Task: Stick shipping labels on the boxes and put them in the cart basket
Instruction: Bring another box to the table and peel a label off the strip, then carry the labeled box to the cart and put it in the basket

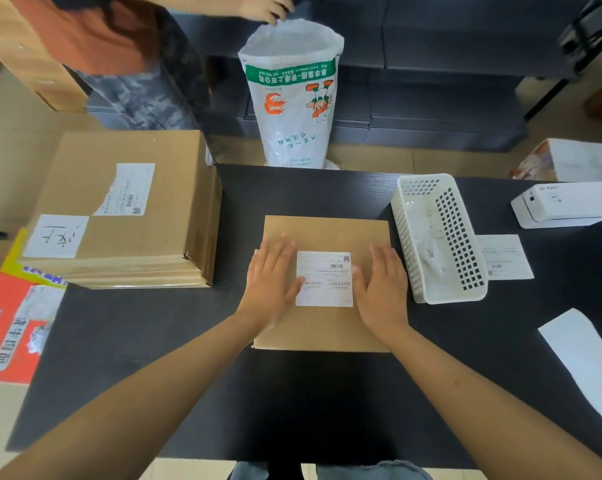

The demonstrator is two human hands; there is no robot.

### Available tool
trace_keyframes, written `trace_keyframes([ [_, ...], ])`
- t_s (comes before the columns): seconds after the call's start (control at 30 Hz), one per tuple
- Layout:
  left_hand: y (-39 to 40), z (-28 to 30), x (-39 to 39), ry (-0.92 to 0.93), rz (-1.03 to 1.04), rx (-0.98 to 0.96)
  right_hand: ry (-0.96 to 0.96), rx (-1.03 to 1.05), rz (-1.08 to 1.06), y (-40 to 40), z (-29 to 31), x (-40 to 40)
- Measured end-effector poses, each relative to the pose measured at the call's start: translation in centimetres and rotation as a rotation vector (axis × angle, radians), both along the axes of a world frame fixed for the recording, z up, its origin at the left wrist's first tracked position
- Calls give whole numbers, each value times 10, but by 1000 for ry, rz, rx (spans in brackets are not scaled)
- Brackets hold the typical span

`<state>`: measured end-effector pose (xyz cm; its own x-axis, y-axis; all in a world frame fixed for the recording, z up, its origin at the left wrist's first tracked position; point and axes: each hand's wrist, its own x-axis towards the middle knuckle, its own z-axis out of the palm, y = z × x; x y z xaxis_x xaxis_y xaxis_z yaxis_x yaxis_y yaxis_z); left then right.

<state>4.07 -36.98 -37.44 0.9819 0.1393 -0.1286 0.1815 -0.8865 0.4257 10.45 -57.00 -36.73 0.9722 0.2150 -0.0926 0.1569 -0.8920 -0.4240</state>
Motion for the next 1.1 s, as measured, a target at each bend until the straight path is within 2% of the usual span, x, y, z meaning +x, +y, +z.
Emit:
trace_keyframes([
  [0.1,7,6,1,-7,273,-185,37,110,-198,-9,8,6],
  [0.2,11,10,3,86,519,-461,108,173,-286,-13,12,10],
  [0.27,11,13,3,163,606,-646,168,212,-337,-13,11,11],
  [0.37,7,16,0,210,646,-763,318,281,-448,-12,5,12],
  [0.47,2,19,0,235,665,-789,473,325,-497,-16,-2,15],
  [0.53,1,20,2,240,673,-786,492,327,-488,-20,-6,17],
  [0.87,5,44,13,222,658,-703,468,348,-481,-19,13,18],
  [1.1,19,115,46,118,586,-668,348,371,-441,-9,82,49],
])
